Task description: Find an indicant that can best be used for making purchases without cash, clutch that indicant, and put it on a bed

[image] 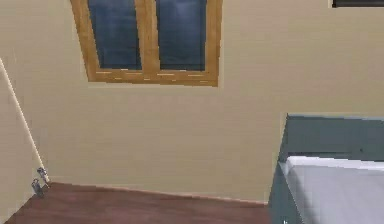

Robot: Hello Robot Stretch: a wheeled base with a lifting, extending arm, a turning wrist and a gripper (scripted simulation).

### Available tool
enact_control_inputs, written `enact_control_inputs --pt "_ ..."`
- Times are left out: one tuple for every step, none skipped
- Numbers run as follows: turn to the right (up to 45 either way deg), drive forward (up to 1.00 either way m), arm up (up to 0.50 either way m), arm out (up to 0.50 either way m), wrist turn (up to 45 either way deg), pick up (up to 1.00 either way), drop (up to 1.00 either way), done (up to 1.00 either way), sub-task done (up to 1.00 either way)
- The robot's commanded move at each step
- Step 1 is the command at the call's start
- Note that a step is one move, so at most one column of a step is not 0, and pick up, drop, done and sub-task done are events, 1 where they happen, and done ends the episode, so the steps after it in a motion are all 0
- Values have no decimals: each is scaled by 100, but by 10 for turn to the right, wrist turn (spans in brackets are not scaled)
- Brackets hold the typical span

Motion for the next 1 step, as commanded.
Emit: enact_control_inputs --pt "90 0 0 0 0 0 0 0 0"
